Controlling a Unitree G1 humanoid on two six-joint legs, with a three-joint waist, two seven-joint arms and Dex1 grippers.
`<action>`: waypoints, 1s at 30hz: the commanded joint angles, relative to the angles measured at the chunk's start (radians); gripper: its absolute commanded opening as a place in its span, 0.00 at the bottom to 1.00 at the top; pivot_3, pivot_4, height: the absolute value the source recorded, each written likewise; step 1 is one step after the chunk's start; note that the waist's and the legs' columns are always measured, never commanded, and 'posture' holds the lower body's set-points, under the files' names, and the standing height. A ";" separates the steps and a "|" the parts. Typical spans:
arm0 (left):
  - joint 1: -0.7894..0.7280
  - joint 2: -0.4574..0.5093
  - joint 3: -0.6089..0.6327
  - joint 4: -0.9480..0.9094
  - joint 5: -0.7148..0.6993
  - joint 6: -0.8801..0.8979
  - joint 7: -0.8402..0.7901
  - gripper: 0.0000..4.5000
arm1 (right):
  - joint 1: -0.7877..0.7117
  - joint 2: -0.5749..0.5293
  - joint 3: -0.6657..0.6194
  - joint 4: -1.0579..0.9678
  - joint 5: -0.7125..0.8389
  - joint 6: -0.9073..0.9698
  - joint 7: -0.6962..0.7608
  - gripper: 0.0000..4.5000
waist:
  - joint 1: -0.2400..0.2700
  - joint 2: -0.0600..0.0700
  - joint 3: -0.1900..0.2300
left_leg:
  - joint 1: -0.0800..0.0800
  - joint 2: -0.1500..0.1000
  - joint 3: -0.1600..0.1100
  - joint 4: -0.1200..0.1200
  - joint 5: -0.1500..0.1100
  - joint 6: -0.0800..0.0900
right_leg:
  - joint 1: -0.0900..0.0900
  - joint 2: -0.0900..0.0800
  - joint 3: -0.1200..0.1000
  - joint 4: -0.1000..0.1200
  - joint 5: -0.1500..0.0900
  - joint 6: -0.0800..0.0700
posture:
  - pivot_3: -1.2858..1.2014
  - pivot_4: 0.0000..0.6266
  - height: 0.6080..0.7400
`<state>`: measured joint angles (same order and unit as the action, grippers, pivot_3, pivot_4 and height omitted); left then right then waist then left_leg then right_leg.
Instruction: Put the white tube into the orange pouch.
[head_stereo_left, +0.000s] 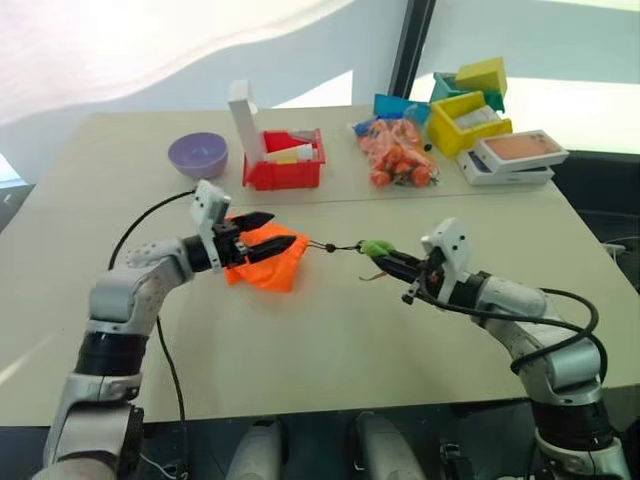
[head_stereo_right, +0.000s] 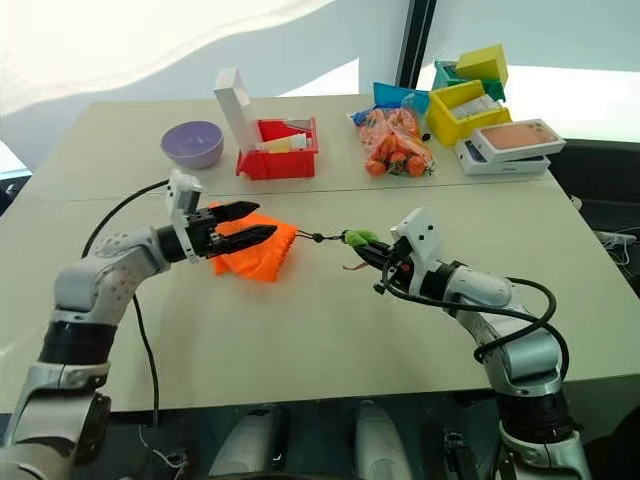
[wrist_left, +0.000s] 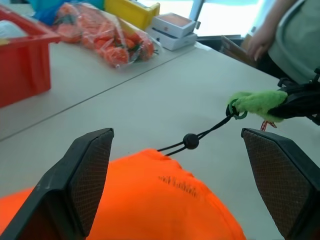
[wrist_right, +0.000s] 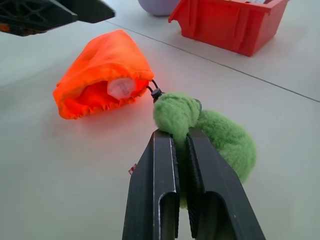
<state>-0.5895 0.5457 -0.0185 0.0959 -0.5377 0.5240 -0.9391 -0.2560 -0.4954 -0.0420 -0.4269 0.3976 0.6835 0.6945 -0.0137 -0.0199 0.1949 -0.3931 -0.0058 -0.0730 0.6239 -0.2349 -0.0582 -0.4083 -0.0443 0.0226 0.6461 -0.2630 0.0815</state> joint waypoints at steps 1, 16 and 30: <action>-0.088 -0.003 -0.108 0.120 0.146 -0.179 -0.115 0.99 | -0.023 -0.016 0.014 -0.011 -0.002 -0.037 0.006 0.00 | -0.001 0.000 0.000 | 0.000 0.000 0.000 0.000 0.000 0.000 | 0.000 0.000 0.000 0.000 0.000 0.000 | 0.52 0.24 1.00; -0.340 -0.125 -0.206 0.608 0.388 -0.614 -0.293 0.99 | -0.070 -0.035 0.053 -0.027 -0.055 -0.119 -0.031 0.00 | -0.003 0.000 0.000 | -0.002 0.000 -0.001 0.000 0.000 0.001 | -0.001 0.000 0.000 0.001 0.000 0.002 | 0.52 0.24 1.00; 0.103 -0.144 -0.202 0.110 0.934 -1.022 0.448 0.99 | -0.102 0.017 -0.016 0.016 0.069 -0.074 -0.055 0.00 | 0.011 0.000 0.000 | -0.002 0.001 -0.003 0.004 0.000 0.001 | 0.001 -0.002 -0.001 0.002 0.000 0.002 | 0.52 0.24 1.00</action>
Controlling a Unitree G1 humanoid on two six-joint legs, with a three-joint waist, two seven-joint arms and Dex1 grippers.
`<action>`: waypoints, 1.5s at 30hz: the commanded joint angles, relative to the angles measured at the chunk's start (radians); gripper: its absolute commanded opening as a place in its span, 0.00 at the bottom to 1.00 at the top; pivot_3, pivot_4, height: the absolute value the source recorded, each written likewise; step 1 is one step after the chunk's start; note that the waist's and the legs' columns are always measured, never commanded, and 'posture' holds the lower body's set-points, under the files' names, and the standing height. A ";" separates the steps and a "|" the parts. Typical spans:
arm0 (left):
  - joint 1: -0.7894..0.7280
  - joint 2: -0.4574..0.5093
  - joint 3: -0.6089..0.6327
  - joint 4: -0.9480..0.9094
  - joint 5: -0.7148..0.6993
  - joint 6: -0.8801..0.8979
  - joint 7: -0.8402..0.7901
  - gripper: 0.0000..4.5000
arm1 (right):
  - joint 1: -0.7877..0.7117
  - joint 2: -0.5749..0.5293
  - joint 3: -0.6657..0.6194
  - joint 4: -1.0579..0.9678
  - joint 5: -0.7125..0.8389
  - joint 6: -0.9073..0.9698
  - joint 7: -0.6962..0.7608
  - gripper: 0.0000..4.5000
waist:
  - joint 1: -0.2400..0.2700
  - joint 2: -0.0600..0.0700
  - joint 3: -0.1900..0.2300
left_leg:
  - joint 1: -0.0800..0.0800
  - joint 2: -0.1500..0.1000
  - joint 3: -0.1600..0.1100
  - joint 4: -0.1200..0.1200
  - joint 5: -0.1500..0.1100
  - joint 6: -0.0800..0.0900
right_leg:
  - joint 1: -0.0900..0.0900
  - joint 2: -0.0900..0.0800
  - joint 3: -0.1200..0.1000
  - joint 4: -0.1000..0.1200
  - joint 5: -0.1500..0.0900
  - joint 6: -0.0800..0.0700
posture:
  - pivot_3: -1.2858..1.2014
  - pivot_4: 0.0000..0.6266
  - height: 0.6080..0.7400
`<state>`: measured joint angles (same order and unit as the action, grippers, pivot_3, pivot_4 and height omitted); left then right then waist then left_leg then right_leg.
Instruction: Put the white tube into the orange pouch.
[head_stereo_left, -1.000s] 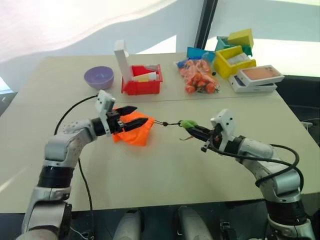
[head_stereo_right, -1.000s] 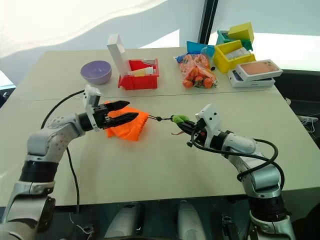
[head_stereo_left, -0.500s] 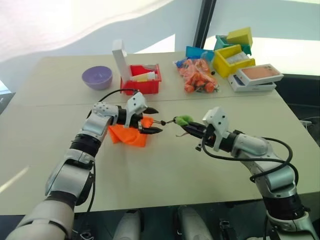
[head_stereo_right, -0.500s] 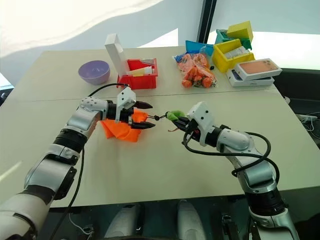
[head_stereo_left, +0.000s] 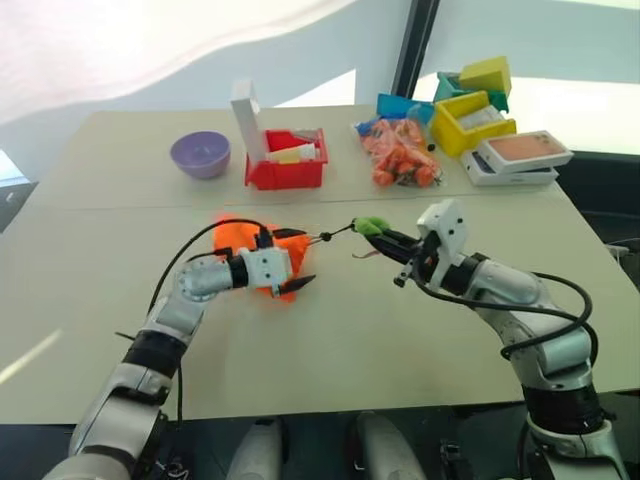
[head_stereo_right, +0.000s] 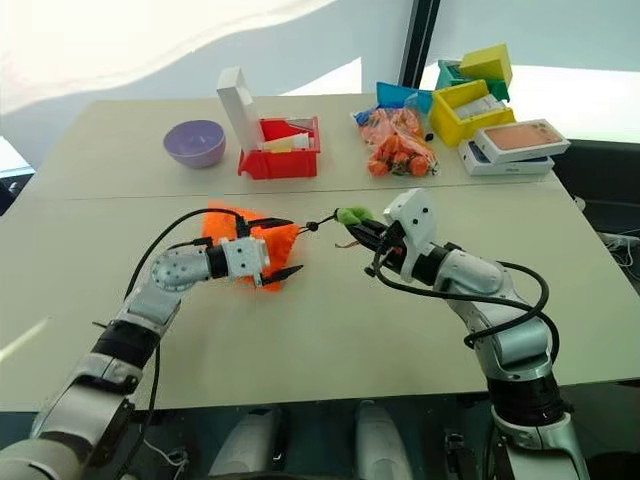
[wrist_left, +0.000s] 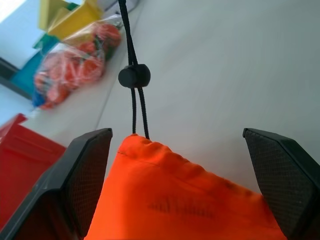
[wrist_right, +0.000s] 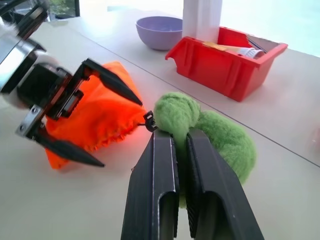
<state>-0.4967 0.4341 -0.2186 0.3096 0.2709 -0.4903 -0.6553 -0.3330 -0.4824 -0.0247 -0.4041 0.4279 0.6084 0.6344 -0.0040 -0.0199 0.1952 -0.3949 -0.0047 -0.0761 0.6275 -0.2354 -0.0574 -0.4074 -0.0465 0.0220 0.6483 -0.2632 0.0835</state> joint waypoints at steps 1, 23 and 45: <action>0.022 -0.043 -0.007 -0.120 0.170 0.007 0.212 0.99 | -0.028 0.002 -0.032 -0.005 0.043 0.002 0.006 0.00 | 0.003 0.000 0.000 | 0.000 0.000 0.000 0.001 0.000 0.000 | 0.001 0.000 0.000 0.000 0.000 0.000 | 0.52 0.24 1.00; 0.080 -0.230 -0.017 -0.093 0.178 0.162 0.525 0.99 | -0.024 -0.011 -0.006 -0.030 0.061 0.014 0.005 0.00 | -0.008 0.000 0.000 | 0.002 -0.002 0.001 0.003 0.000 0.000 | 0.002 0.001 0.000 0.001 0.002 0.002 | 0.52 0.24 1.00; 0.079 -0.249 -0.058 -0.030 0.188 0.102 0.576 0.87 | -0.028 -0.012 0.018 -0.023 0.048 0.004 0.003 0.00 | -0.008 0.000 0.000 | 0.002 -0.002 0.001 0.003 0.000 0.000 | 0.003 0.001 0.000 0.001 0.002 0.002 | 0.52 0.24 1.00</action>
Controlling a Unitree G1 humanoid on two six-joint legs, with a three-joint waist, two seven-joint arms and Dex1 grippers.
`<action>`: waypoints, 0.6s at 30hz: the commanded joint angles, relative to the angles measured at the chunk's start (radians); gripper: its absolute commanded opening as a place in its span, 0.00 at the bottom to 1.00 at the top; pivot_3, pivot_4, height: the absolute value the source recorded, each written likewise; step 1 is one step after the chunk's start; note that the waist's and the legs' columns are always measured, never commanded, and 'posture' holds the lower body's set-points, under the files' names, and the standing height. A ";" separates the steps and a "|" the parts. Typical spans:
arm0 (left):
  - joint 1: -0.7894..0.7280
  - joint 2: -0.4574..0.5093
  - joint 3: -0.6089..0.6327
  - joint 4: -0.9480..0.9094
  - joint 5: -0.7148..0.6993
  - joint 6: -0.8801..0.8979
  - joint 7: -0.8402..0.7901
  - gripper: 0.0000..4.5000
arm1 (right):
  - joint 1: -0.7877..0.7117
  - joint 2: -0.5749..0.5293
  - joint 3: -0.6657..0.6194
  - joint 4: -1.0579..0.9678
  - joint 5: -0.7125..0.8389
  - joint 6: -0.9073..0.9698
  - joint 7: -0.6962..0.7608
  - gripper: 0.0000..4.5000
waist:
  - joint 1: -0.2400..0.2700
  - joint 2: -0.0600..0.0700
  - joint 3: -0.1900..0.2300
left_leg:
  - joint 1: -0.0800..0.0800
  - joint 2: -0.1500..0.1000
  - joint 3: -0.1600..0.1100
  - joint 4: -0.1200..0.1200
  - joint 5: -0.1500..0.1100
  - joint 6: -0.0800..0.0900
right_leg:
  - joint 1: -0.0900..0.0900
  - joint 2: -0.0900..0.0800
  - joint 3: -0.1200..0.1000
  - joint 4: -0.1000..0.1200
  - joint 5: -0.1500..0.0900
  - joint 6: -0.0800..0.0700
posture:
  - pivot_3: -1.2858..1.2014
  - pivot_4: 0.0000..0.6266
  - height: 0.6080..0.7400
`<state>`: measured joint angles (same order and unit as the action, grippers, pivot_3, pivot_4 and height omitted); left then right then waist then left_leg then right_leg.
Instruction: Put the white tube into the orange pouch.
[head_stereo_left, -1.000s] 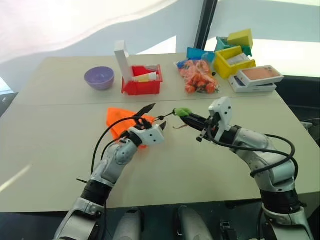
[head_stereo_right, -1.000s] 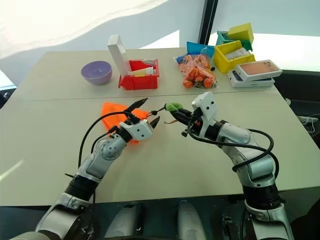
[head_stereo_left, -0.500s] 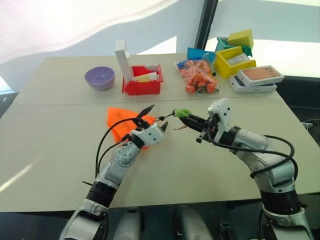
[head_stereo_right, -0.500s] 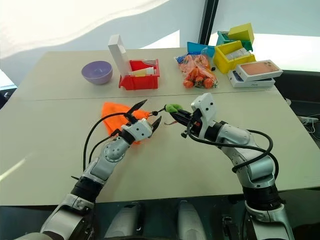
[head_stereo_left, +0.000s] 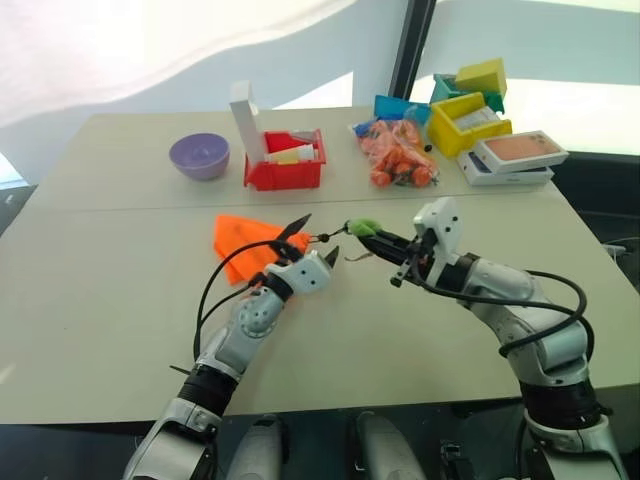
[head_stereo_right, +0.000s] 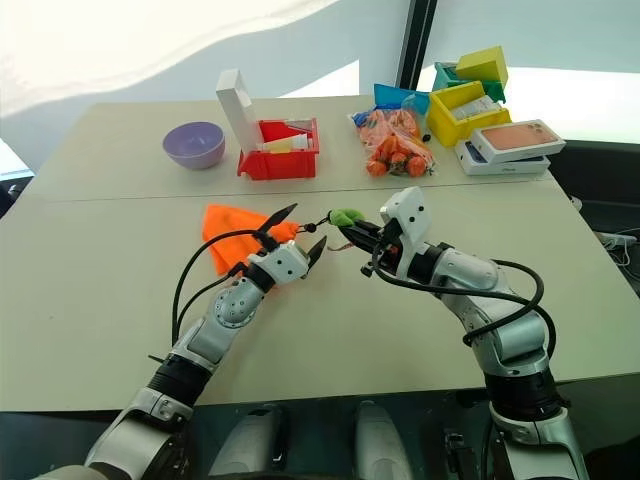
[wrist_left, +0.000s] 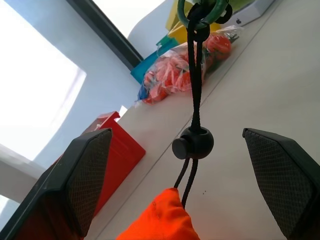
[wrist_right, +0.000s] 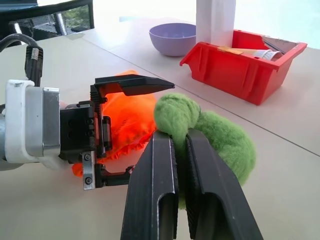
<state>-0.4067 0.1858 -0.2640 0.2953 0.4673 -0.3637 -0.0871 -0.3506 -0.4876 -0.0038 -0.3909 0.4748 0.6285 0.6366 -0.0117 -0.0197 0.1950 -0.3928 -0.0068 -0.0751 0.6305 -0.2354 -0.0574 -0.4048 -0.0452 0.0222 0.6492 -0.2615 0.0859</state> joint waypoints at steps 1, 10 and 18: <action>-0.012 0.000 -0.013 -0.014 -0.008 -0.025 0.007 0.79 | -0.010 -0.007 -0.002 -0.036 0.000 -0.017 0.001 0.00 | 0.000 0.000 0.000 | 0.000 0.000 0.000 0.000 0.000 0.000 | 0.000 0.000 0.000 0.000 0.000 0.000 | 0.52 0.24 1.00; -0.016 0.000 -0.007 -0.013 -0.006 -0.022 0.012 0.04 | -0.009 -0.006 0.002 -0.037 -0.002 -0.020 -0.002 0.00 | 0.000 0.000 0.000 | 0.000 0.000 0.000 0.000 0.000 0.000 | 0.000 0.000 0.000 0.000 0.000 0.000 | 0.52 0.24 1.00; -0.011 0.011 -0.007 -0.008 -0.002 -0.015 0.010 0.04 | -0.006 -0.008 -0.003 -0.039 -0.005 -0.022 -0.008 0.00 | 0.000 0.000 0.000 | 0.000 0.000 0.000 0.000 0.000 0.000 | 0.000 0.000 0.000 0.000 0.000 0.000 | 0.52 0.24 1.00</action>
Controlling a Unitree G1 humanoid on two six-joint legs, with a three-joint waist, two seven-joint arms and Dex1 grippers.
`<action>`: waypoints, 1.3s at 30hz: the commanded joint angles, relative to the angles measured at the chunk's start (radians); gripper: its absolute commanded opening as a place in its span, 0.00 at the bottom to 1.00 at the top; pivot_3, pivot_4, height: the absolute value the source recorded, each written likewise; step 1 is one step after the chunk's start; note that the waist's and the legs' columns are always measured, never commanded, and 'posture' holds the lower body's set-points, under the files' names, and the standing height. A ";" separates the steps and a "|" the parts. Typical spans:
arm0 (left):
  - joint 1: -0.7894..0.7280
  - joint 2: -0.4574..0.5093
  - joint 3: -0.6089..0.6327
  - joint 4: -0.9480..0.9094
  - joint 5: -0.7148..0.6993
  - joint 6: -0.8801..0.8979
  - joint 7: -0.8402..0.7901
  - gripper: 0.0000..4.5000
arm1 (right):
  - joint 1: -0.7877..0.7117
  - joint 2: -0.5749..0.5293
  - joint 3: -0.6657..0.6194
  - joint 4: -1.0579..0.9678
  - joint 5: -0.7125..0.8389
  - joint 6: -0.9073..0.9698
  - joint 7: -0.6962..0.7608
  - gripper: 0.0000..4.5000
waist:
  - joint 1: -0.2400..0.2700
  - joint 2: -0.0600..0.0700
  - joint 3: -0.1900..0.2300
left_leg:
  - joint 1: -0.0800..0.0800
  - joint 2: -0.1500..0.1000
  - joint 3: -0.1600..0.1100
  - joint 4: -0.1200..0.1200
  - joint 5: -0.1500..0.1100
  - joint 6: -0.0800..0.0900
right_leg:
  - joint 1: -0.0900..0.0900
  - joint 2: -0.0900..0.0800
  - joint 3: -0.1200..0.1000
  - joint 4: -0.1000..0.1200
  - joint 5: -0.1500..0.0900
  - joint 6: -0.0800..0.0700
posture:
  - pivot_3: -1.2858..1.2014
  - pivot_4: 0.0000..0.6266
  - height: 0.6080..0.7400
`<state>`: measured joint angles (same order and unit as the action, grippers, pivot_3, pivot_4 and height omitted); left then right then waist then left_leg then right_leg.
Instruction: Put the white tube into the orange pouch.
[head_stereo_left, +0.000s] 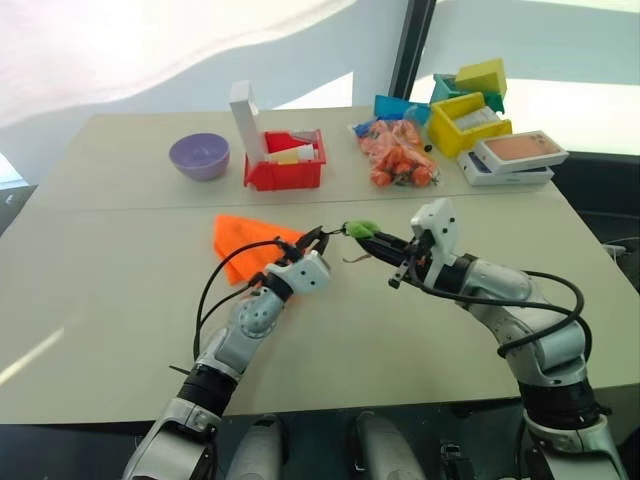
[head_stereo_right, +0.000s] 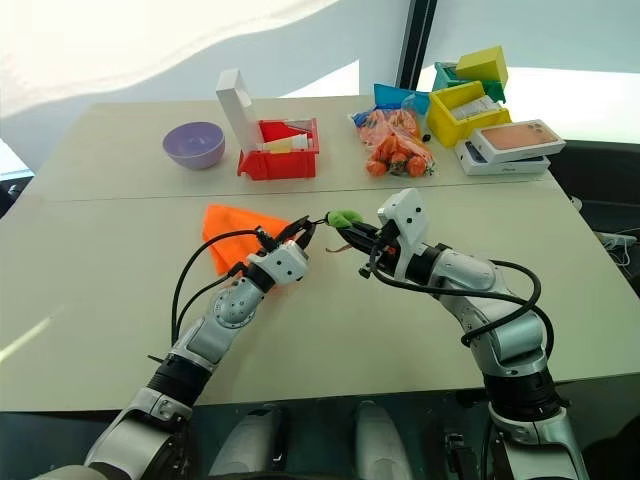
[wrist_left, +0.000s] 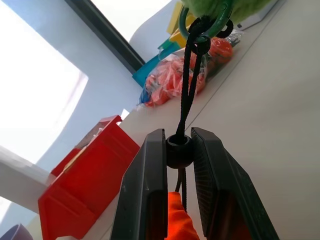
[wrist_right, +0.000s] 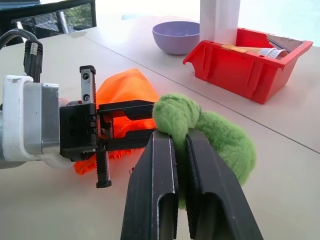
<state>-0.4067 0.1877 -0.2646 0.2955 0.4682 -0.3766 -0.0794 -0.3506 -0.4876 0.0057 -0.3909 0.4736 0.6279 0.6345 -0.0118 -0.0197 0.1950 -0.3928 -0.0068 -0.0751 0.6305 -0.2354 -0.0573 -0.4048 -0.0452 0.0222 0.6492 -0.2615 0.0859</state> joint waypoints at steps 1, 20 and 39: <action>-0.008 0.014 -0.006 -0.006 -0.004 0.001 -0.003 0.04 | -0.005 -0.009 -0.017 -0.037 -0.006 -0.023 -0.009 0.00 | 0.000 0.000 0.000 | 0.000 0.000 0.000 0.000 0.000 0.000 | 0.000 0.000 0.000 0.000 0.000 0.000 | 0.52 0.24 1.00; 0.086 0.164 0.060 -0.063 -0.082 0.140 -0.104 0.04 | -0.077 -0.037 -0.078 0.225 -0.260 -0.138 -0.211 0.00 | -0.008 0.001 0.000 | 0.001 0.000 0.001 -0.001 0.000 0.000 | 0.000 0.000 0.000 0.001 0.000 0.000 | 0.52 0.24 1.00; 0.400 0.261 0.191 -0.500 -0.229 0.420 -0.266 0.04 | -0.082 -0.024 -0.009 0.235 -0.273 -0.151 -0.154 0.00 | -0.006 0.002 -0.001 | 0.002 0.002 0.001 -0.001 0.000 0.000 | 0.000 0.000 0.001 0.000 0.000 -0.001 | 0.52 0.24 1.00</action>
<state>-0.0286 0.4455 -0.1367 -0.2157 0.2716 0.0102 -0.3523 -0.4144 -0.4898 0.0270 -0.1341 0.2101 0.4936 0.4785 -0.0179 -0.0179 0.1943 -0.3912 -0.0043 -0.0737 0.6296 -0.2354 -0.0573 -0.4049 -0.0447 0.0233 0.6496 -0.2613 0.0844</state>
